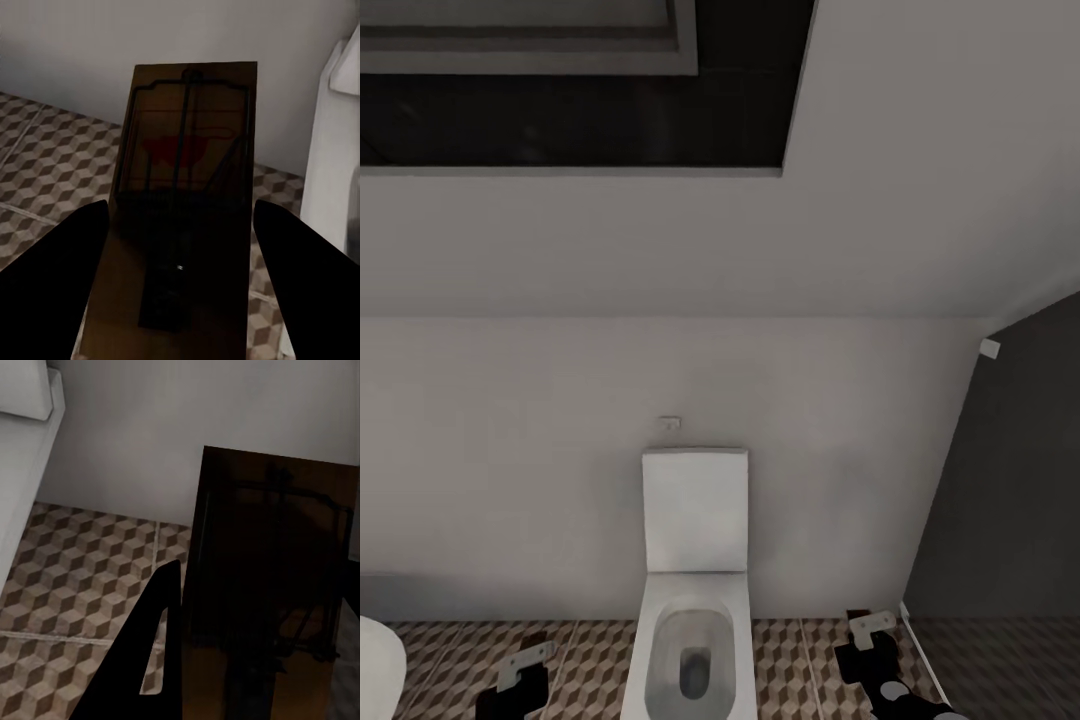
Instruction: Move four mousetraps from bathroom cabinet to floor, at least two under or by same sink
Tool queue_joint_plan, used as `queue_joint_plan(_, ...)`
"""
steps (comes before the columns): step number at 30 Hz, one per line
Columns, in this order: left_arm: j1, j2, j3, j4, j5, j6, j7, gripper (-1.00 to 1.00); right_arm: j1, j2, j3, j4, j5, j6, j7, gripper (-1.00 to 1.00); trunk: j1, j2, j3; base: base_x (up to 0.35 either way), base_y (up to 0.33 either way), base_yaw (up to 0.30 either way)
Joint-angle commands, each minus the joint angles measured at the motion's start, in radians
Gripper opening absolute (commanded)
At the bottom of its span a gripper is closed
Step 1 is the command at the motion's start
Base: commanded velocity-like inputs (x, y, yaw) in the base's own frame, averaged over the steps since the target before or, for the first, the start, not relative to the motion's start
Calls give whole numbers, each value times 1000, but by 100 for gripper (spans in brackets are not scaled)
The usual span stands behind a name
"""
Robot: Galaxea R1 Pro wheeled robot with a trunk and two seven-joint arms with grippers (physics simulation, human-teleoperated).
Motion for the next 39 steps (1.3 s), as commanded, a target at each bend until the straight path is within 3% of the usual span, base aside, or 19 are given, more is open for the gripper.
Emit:
queue_joint_plan(1, -1, 0, -8, 2, 2, -5, 5, -100, -1, -1, -8, 3, 8, -6, -1, -100, 4, -8, -4, 0, 0, 0)
queue_joint_plan(6, -1, 2, -4, 2, 4, -8, 12, -100, -1, -16, -10, 3, -1, -6, 2, -100, 23, -43, -19, 0, 0, 0)
queue_joint_plan(10, -1, 2, -4, 2, 4, -8, 15, -100, -1, -26, -10, 3, -76, -6, 15, -100, 39, -71, -32, 0, 0, 0)
queue_joint_plan(13, -1, 2, -5, 1, 3, -7, 20, -100, -1, -42, -9, 3, -133, -5, 70, -100, 50, -92, -41, 0, 0, 0)
queue_joint_plan(16, -2, 3, -6, -2, 3, -6, 61, -100, -1, -72, -9, 3, -162, -5, 138, -100, 62, -113, -51, 0, 0, 0)
queue_joint_plan(21, -4, 7, -7, -48, 0, 0, 135, -100, -1, -85, -9, 3, -171, -6, 166, -100, 81, -148, -66, 0, 0, 0)
queue_joint_plan(24, -7, 13, -7, -100, 0, 62, 152, -100, -1, -86, -10, 3, -172, -6, 170, -100, 92, -169, -76, 0, 0, 0)
queue_joint_plan(30, -11, 42, -5, -344, -2, 342, 196, -100, -1, -87, -10, 3, -173, -6, 171, -100, 115, -211, -95, 0, 0, 0)
queue_joint_plan(39, -12, 43, -4, -406, -4, 401, 227, -100, -1, -85, -7, 3, -171, -4, 169, -100, 150, -274, -123, 0, 0, 0)
